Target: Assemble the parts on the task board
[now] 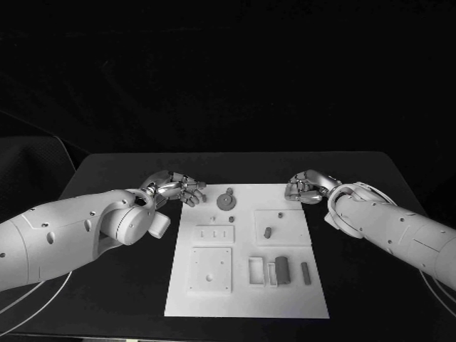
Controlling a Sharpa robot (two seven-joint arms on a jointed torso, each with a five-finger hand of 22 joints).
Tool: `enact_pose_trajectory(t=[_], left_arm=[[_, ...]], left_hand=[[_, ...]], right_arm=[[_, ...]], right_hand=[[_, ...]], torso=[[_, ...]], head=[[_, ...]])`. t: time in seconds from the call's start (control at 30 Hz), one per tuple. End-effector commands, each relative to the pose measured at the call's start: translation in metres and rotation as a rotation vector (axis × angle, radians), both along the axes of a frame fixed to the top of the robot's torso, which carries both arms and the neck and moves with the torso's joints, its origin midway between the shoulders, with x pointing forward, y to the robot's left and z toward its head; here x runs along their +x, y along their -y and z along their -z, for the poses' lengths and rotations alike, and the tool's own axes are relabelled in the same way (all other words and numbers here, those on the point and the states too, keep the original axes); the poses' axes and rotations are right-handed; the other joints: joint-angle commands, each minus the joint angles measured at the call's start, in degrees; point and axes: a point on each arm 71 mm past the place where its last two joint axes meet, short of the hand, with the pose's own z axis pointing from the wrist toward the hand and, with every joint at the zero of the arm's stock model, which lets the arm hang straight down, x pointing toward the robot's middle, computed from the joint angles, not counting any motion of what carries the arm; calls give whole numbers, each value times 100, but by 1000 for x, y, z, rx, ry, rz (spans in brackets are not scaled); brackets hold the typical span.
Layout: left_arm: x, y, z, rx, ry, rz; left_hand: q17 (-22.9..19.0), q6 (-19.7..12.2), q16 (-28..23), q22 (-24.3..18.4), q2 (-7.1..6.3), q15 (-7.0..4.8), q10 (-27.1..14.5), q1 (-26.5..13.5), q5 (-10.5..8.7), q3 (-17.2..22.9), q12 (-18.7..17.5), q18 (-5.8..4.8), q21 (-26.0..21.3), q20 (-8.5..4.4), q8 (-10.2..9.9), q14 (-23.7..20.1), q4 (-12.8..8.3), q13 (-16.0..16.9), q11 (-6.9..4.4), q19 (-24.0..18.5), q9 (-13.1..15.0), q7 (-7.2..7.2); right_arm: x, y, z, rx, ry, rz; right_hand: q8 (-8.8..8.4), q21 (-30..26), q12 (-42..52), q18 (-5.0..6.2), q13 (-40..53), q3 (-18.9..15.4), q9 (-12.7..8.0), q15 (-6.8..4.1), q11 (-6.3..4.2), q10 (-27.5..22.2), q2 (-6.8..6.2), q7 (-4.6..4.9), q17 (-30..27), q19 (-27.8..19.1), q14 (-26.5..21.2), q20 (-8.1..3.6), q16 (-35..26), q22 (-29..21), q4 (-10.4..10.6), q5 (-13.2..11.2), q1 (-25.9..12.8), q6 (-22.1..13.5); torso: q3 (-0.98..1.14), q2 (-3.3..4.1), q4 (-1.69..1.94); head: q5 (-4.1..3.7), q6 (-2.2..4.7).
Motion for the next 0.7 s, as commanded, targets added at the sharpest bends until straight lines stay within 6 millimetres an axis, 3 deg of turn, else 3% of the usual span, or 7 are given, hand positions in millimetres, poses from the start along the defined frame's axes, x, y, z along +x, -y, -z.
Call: enact_pose_trajectory(t=[0.03,0.37,0.7], left_arm=[[0,2,-2,-4,12,12],[0,2,-2,-5,12,13],[0,2,-3,-4,12,12]], left_hand=[[9,-1,-17,5,-39,9,-18,30,19,-1,-17,104,3,-7,-5,-6,-36,-7,13,17,-4,11],[9,-2,-18,4,-40,10,-19,31,20,0,-19,104,2,-6,-7,-8,-37,-7,13,16,-5,11],[9,-3,-20,4,-41,10,-20,33,20,0,-20,104,1,-6,-8,-10,-39,-8,13,15,-5,11]], right_arm=[[0,-3,1,-9,-10,-11],[0,-6,3,-21,-15,-14],[0,-4,3,-38,-11,-5]], right_hand=[[18,28,30,-87,6,19,8,7,-27,16,49,5,8,21,30,-12,36,9,10,-13,-13,37],[22,39,44,-84,9,29,11,7,-30,26,59,-4,13,33,41,-15,49,13,9,-12,-4,44],[84,96,115,-61,23,149,48,-6,-53,68,161,-15,35,87,88,-38,115,29,-23,-6,121,172]], torso=[[4,-1,-1],[6,1,5],[7,0,-4]], head=[[8,-8],[20,-27],[20,-43]])
